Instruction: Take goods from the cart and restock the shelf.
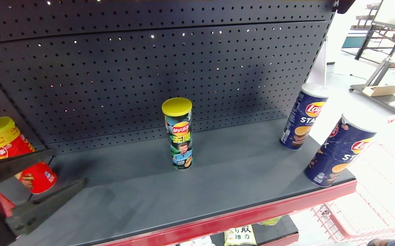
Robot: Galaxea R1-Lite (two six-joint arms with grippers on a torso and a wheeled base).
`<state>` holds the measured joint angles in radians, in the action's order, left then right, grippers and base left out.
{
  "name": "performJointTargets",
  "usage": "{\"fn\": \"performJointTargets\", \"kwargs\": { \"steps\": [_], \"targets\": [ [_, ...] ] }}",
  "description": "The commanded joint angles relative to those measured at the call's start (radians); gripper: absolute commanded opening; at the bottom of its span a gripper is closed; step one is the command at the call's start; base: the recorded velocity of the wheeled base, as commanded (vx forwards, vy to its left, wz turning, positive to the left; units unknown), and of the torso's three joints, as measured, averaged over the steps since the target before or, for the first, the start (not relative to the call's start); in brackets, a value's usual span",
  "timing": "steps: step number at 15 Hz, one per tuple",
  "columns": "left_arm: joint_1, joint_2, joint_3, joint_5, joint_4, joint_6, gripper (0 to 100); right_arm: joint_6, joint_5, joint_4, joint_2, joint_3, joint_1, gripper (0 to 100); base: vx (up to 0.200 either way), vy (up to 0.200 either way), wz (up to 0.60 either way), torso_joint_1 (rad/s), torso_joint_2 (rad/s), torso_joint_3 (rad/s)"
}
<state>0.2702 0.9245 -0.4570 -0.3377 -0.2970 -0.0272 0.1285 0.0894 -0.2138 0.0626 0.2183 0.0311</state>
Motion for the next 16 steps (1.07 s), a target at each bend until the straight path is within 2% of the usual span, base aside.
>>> {"fn": "performJointTargets", "kwargs": {
  "steps": [1,2,5,7,8,10,12,16],
  "targets": [
    [0.067,0.214,-0.011,-0.014,-0.056,-0.030,100,-0.015,0.001,-0.002,0.022,0.001,0.000,0,0.000,0.000,0.00,0.000,0.00,0.000],
    [0.076,0.235,-0.012,-0.020,-0.071,-0.034,100,-0.024,0.001,-0.002,0.040,0.003,0.001,0,0.000,0.000,0.00,0.000,0.00,0.000],
    [0.103,0.398,-0.060,-0.041,-0.203,-0.045,100,-0.059,0.003,-0.001,0.105,0.012,0.004,0,0.000,0.000,0.00,0.000,0.00,0.000],
    [0.101,0.517,-0.117,-0.035,-0.274,-0.105,100,-0.063,0.003,-0.001,0.123,0.012,0.004,0,0.000,0.000,0.00,0.000,0.00,0.000],
    [0.101,0.557,-0.137,-0.035,-0.304,-0.109,100,-0.063,0.003,-0.001,0.129,0.010,0.004,0,0.000,0.000,0.00,0.000,0.00,0.000],
    [0.103,0.594,-0.155,-0.055,-0.320,-0.109,100,-0.064,0.003,-0.001,0.132,0.010,0.004,0,0.000,0.000,0.00,0.000,0.00,0.000],
    [0.103,0.616,-0.172,-0.100,-0.320,-0.109,100,-0.064,0.000,-0.001,0.131,0.007,0.003,0,0.000,0.000,0.00,0.000,0.00,0.000],
    [0.104,0.679,-0.246,-0.100,-0.321,-0.114,100,-0.064,0.000,-0.001,0.126,0.003,0.003,0,0.000,0.000,0.00,0.000,0.00,0.000]
  ]
}}
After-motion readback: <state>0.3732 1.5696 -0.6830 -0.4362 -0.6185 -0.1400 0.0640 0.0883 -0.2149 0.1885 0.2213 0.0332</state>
